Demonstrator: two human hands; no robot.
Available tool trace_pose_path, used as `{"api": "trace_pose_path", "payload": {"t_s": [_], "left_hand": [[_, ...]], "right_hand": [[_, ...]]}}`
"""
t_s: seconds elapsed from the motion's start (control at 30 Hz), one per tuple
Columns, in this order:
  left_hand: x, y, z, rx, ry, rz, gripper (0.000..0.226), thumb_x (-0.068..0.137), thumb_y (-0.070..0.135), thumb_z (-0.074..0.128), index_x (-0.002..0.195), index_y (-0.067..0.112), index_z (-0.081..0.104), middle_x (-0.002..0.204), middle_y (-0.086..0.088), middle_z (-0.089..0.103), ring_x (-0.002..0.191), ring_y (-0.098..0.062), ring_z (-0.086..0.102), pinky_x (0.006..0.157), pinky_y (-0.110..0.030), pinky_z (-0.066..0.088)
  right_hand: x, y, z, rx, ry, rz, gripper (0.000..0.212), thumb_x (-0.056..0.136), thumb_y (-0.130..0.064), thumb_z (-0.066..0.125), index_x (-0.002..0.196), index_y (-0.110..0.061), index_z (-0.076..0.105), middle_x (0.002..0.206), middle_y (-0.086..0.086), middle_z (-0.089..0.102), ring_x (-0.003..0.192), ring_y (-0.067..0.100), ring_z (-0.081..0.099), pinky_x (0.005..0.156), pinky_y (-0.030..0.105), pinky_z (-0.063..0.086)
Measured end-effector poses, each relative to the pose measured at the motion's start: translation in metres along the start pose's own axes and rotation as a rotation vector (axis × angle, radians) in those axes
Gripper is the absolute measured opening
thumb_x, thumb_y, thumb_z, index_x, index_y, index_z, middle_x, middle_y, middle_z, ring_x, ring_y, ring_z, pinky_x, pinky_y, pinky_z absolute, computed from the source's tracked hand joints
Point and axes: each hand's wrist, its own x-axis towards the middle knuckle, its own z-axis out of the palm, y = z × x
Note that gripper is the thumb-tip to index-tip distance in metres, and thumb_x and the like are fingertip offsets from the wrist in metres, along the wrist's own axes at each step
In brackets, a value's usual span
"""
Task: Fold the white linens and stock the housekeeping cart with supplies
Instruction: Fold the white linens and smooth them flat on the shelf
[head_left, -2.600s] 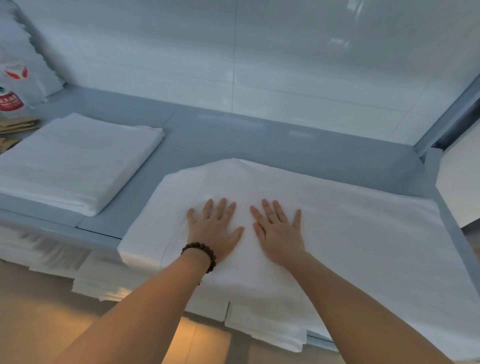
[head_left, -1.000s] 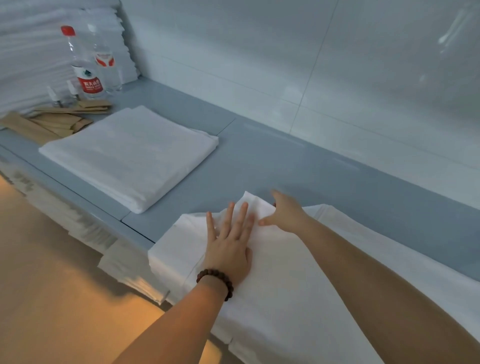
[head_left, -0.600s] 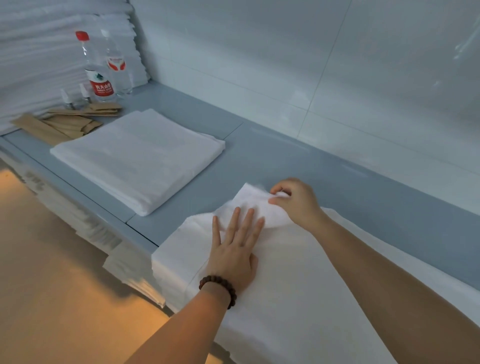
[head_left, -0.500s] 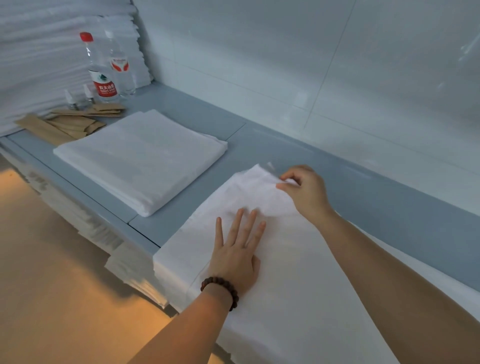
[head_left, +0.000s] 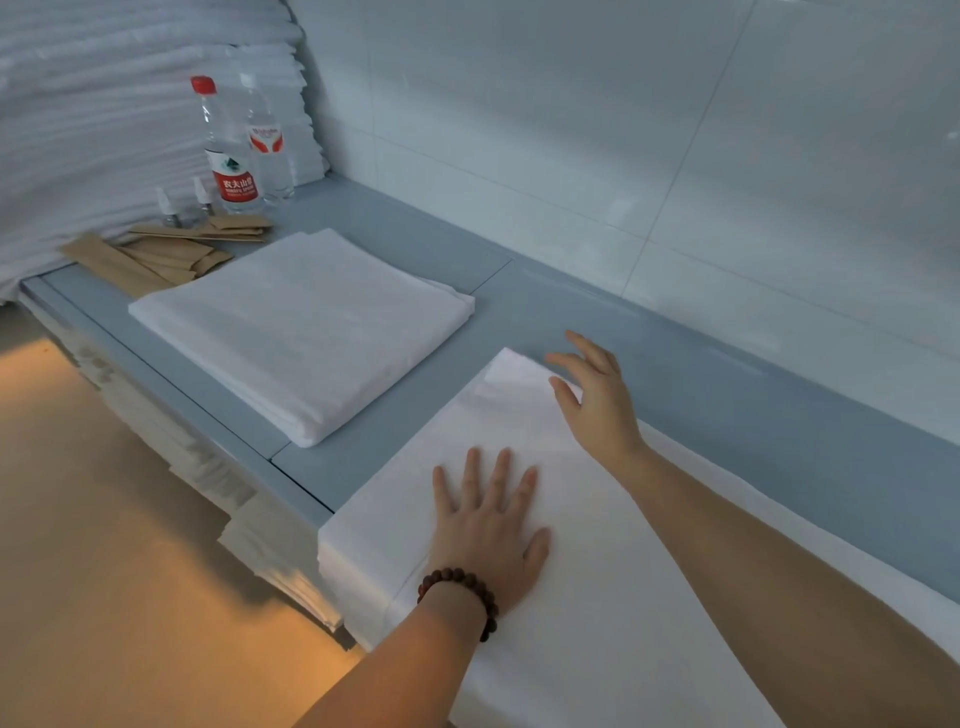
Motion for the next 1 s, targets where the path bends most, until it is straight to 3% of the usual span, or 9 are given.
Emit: {"api": "trace_pose_path", "payload": {"t_s": [0.1, 0.2, 0.33, 0.43, 0.57, 0.67, 0.77, 0.83, 1.0], "left_hand": [[0.001, 0.001, 0.001, 0.010, -0.003, -0.003, 0.071, 0.086, 0.064, -0.002, 0.150, 0.035, -0.010, 0.160, 0.001, -0.013, 0.144, -0.034, -0.019, 0.106, -0.066, -0.017], [0.001, 0.001, 0.001, 0.028, -0.009, 0.002, 0.073, 0.084, 0.066, -0.007, 0.150, 0.034, -0.012, 0.160, 0.001, -0.014, 0.144, -0.035, -0.020, 0.105, -0.066, -0.018], [0.002, 0.002, 0.002, 0.029, -0.005, 0.003, 0.076, 0.083, 0.070, -0.010, 0.150, 0.034, -0.011, 0.160, 0.000, -0.013, 0.144, -0.035, -0.020, 0.105, -0.067, -0.017], [0.003, 0.001, 0.003, 0.018, 0.001, 0.000, 0.078, 0.082, 0.071, -0.011, 0.150, 0.035, -0.011, 0.159, 0.001, -0.014, 0.144, -0.034, -0.022, 0.105, -0.066, -0.017], [0.002, 0.001, 0.004, 0.014, 0.010, -0.004, 0.077, 0.082, 0.072, -0.008, 0.150, 0.036, -0.009, 0.160, 0.002, -0.012, 0.144, -0.033, -0.021, 0.105, -0.065, -0.017], [0.003, 0.001, 0.005, 0.011, 0.012, -0.006, 0.077, 0.082, 0.073, -0.008, 0.150, 0.036, -0.009, 0.160, 0.002, -0.012, 0.144, -0.033, -0.021, 0.105, -0.065, -0.018], [0.004, 0.001, 0.003, 0.021, 0.012, -0.006, 0.079, 0.082, 0.073, -0.007, 0.151, 0.034, -0.006, 0.161, 0.001, -0.006, 0.145, -0.034, -0.016, 0.105, -0.066, -0.018], [0.004, 0.002, 0.003, 0.022, 0.009, -0.009, 0.079, 0.081, 0.073, -0.006, 0.151, 0.035, -0.006, 0.161, 0.001, -0.007, 0.145, -0.034, -0.016, 0.106, -0.065, -0.017], [0.003, -0.001, 0.002, 0.019, 0.007, -0.027, 0.077, 0.081, 0.072, -0.003, 0.150, 0.039, -0.007, 0.161, 0.003, -0.010, 0.145, -0.032, -0.018, 0.107, -0.064, -0.017]], "right_hand": [[-0.030, 0.001, 0.002, -0.024, -0.116, -0.147, 0.027, 0.091, -0.007, 0.057, 0.116, -0.012, 0.067, 0.137, 0.009, 0.052, 0.128, 0.026, 0.044, 0.109, 0.038, 0.034], [-0.051, 0.007, 0.008, -0.015, -0.386, -0.171, 0.030, 0.096, -0.010, 0.052, 0.123, -0.014, 0.064, 0.139, 0.005, 0.053, 0.134, 0.021, 0.042, 0.114, 0.040, 0.027], [-0.047, 0.027, 0.019, -0.227, -0.594, -0.158, 0.044, 0.103, -0.034, 0.029, 0.147, -0.038, 0.027, 0.157, -0.014, 0.015, 0.146, 0.006, 0.007, 0.119, 0.037, 0.004], [-0.031, 0.038, 0.032, -0.448, -0.619, -0.074, 0.049, 0.102, -0.045, 0.017, 0.149, -0.045, 0.003, 0.159, -0.015, -0.003, 0.147, 0.011, -0.003, 0.117, 0.047, 0.001], [0.007, 0.036, 0.039, -0.581, -0.628, 0.183, 0.052, 0.101, -0.049, 0.012, 0.151, -0.038, 0.000, 0.160, -0.010, -0.005, 0.148, 0.021, -0.003, 0.114, 0.058, -0.002], [0.004, 0.015, 0.046, -0.520, -0.538, 0.026, 0.051, 0.102, -0.044, 0.016, 0.152, -0.035, 0.007, 0.161, -0.007, -0.001, 0.148, 0.020, -0.005, 0.116, 0.055, -0.003], [-0.028, -0.003, 0.050, -0.250, -0.648, -0.157, 0.047, 0.103, -0.040, 0.021, 0.150, -0.038, 0.015, 0.160, -0.011, 0.003, 0.147, 0.012, -0.003, 0.117, 0.046, -0.003], [-0.044, 0.015, 0.040, -0.337, -0.623, -0.165, 0.048, 0.102, -0.043, 0.021, 0.150, -0.041, 0.013, 0.159, -0.014, 0.003, 0.147, 0.009, -0.003, 0.117, 0.044, -0.002], [-0.065, 0.105, -0.032, -0.574, -0.501, 0.311, 0.050, 0.102, -0.046, 0.019, 0.150, -0.040, 0.011, 0.160, -0.012, 0.008, 0.147, 0.012, 0.006, 0.117, 0.051, 0.006]]}}
